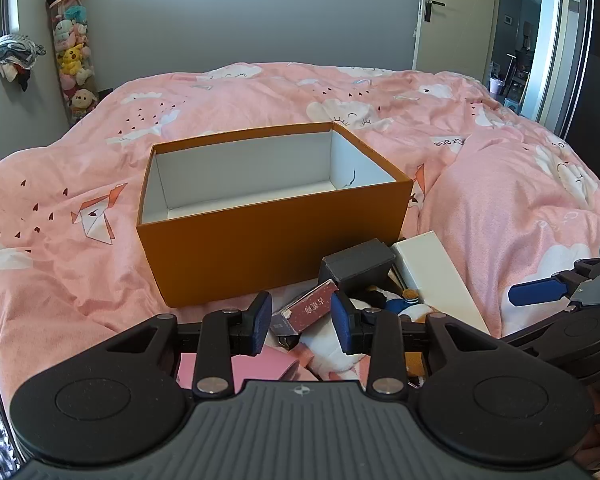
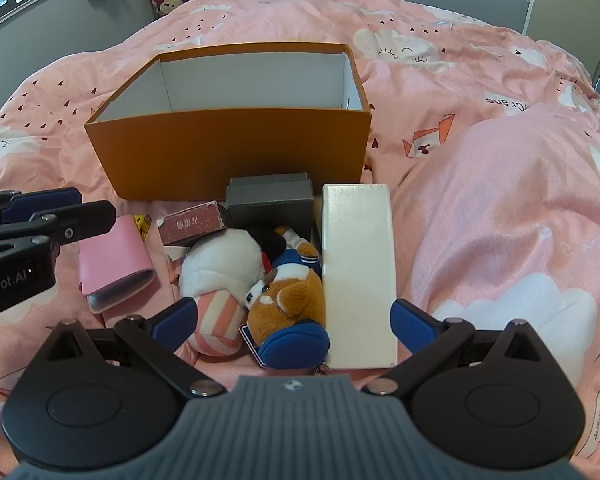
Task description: Organize objects
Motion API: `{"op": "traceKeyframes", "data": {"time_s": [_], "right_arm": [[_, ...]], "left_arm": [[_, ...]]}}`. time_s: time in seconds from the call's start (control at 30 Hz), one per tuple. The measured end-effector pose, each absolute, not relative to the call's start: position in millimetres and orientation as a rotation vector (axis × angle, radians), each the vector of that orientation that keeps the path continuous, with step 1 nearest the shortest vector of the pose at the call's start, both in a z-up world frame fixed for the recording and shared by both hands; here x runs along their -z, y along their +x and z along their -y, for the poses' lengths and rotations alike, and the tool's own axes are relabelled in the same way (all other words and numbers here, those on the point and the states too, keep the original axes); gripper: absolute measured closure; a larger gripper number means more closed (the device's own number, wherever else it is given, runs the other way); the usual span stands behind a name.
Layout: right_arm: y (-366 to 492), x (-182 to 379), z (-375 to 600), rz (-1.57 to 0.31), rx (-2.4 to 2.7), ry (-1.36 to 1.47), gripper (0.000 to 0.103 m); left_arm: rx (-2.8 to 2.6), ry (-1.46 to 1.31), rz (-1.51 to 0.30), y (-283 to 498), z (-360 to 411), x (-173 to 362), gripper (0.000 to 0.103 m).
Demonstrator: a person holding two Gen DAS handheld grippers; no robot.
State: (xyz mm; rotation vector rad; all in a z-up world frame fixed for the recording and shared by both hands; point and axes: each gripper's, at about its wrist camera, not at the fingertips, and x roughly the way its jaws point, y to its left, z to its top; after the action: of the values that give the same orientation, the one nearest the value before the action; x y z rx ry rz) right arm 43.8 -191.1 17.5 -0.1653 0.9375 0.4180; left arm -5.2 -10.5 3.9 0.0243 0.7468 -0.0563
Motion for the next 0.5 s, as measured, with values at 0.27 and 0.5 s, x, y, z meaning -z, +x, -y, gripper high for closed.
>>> {"op": "traceKeyframes", "data": {"time_s": [0.27, 0.5], "right_arm": [[43.5, -16.7, 191.2, -0.939, -0.418, -0.165, 0.001], [43.4, -16.5, 191.9, -0.940, -0.417, -0.163, 0.001]], "left_arm": [[0.053, 0.022, -0.749, -5.4, 11.1, -3.4, 0.062], [0.059, 0.015, -0.755, -5.5, 10.8, -2.9, 0.062]]}}
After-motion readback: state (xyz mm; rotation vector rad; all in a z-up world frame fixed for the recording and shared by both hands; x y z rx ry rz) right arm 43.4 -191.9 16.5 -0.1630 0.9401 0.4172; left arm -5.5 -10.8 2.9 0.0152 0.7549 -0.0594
